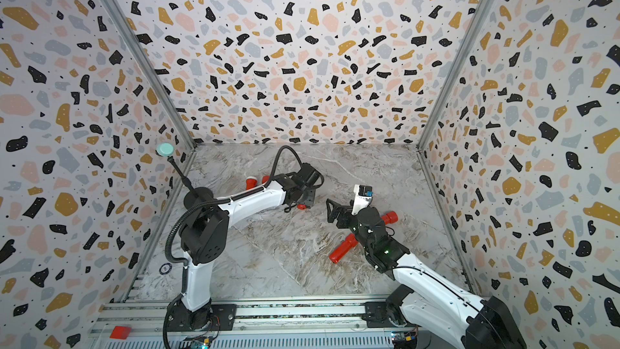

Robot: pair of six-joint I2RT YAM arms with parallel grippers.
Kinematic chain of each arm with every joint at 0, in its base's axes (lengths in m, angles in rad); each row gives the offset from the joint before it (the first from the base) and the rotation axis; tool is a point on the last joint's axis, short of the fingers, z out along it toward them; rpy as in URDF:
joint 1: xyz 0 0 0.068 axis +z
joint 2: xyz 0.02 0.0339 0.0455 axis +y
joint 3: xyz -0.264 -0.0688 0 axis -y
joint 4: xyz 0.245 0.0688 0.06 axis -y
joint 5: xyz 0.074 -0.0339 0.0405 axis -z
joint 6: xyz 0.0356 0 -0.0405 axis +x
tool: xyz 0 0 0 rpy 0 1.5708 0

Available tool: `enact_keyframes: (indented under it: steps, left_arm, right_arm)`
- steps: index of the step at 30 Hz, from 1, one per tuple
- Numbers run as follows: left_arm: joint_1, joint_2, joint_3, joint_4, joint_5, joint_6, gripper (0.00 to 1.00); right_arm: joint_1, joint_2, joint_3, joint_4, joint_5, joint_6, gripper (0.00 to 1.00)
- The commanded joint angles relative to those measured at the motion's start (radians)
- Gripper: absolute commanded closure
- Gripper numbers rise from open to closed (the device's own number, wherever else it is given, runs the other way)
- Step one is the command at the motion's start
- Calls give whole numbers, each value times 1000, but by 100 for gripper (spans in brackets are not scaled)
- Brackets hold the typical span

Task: Close the plug at the bottom of the flashlight
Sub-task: Pick up the flashlight from the center of the board.

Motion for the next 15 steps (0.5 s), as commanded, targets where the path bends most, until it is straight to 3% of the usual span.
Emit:
enact_keyframes:
  steps: [1, 15]
  left_arm:
    - [37, -60, -51, 55, 124, -82, 100]
    - [123, -272, -314, 408, 326, -184, 100]
  right_arm:
    - [-14, -17, 54, -24, -56, 7, 1]
    - [-26, -20, 83, -58, -239, 73, 1]
